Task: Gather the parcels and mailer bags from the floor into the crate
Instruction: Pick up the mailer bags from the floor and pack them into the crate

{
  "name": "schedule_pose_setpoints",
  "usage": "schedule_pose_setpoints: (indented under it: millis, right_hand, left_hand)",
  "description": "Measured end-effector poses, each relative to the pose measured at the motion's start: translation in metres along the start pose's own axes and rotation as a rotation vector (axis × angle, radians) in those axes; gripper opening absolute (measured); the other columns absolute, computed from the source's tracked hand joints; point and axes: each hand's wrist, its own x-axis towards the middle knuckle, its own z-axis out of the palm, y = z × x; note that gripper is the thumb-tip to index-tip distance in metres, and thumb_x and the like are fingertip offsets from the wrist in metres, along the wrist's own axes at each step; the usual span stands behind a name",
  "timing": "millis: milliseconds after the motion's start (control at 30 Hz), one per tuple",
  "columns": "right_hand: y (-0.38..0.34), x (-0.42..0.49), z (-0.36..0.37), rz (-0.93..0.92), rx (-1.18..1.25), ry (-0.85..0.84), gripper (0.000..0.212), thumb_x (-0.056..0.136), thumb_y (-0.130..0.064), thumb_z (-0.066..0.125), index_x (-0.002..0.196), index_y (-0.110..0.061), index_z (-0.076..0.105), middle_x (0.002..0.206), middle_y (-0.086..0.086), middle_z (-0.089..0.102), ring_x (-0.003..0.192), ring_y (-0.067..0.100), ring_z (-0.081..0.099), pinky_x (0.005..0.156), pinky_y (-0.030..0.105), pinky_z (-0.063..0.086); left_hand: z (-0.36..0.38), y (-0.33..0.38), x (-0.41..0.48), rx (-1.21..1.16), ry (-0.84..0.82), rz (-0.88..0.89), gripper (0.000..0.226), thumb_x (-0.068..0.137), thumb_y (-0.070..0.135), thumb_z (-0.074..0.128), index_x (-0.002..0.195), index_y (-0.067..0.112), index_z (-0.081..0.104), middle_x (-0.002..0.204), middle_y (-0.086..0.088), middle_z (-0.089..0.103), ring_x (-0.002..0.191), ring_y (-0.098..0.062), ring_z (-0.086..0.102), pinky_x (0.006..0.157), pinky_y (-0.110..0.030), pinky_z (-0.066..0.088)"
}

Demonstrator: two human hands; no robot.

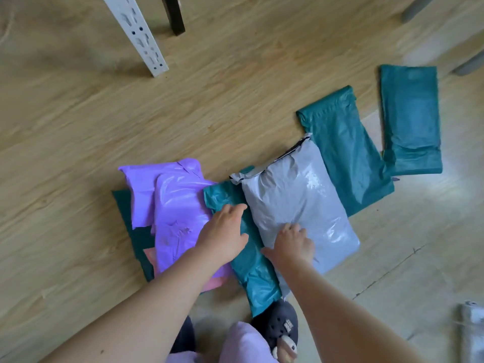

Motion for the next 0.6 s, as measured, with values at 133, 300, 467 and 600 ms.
schedule_pose_setpoints:
  millis: [133,300,467,600]
  right_hand:
    - [-0.004,0.029,0.017,-0.026,-0.003,0.081,0.046,0.091,-0.036,0.056,0.127,-0.010,0.047,0.124,0.006,0.055,0.116,0.023,0.052,0.086,0.032,0.047]
    - [0.000,0.019,0.011,-0.075,0.095,0.081,0.030,0.091,-0.006,0.042,0.112,-0.018,0.060,0.114,0.002,0.063,0.108,0.025,0.059,0.084,0.031,0.046]
    - [0.018,-0.013,-0.022,-0.019,0.145,0.107,0.025,0.081,-0.005,0.048,0.099,-0.018,0.060,0.106,0.003,0.063,0.105,0.025,0.056,0.071,0.028,0.040]
    - [0.039,-0.052,-0.071,-0.015,0.107,0.166,0.027,0.082,-0.009,0.047,0.105,-0.017,0.059,0.112,0.002,0.059,0.109,0.025,0.054,0.069,0.028,0.034]
  left_hand:
    - [0.017,-0.010,0.021,-0.033,-0.020,-0.032,0.061,0.091,0.024,0.052,0.146,0.023,0.025,0.143,-0.002,0.033,0.131,-0.021,0.037,0.101,-0.033,0.038]
    - [0.011,-0.012,0.016,-0.125,-0.013,-0.104,0.056,0.091,0.024,0.053,0.142,0.023,0.030,0.142,-0.001,0.034,0.126,-0.020,0.042,0.096,-0.030,0.038]
    - [-0.008,-0.001,-0.020,-0.183,0.001,-0.132,0.053,0.091,0.023,0.053,0.141,0.023,0.033,0.142,0.000,0.035,0.124,-0.018,0.045,0.097,-0.028,0.038]
    - [-0.034,0.016,-0.058,-0.293,0.034,-0.174,0.052,0.090,0.023,0.056,0.138,0.022,0.038,0.142,-0.001,0.037,0.123,-0.019,0.048,0.100,-0.032,0.040]
